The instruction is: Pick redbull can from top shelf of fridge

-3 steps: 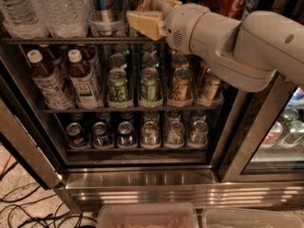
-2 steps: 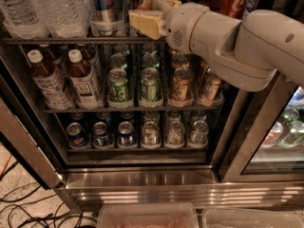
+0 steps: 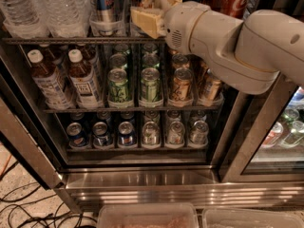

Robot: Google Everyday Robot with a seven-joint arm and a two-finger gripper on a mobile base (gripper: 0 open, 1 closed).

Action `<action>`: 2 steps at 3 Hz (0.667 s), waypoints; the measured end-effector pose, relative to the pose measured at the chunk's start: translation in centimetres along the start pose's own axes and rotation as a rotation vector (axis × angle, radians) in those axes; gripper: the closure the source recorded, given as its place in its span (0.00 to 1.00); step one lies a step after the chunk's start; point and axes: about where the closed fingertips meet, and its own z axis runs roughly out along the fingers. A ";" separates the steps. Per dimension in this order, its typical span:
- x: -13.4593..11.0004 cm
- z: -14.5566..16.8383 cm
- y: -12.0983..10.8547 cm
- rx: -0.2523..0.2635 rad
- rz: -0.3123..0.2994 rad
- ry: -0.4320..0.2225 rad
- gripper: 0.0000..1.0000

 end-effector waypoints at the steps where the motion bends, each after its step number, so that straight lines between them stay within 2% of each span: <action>1: -1.0 -0.3 0.2 0.000 -0.020 -0.016 1.00; 2: -2.1 -0.5 0.6 -0.004 -0.046 -0.037 1.00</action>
Offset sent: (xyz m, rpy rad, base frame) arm -0.0148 -0.0020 0.0250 -0.0076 -0.0922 0.0065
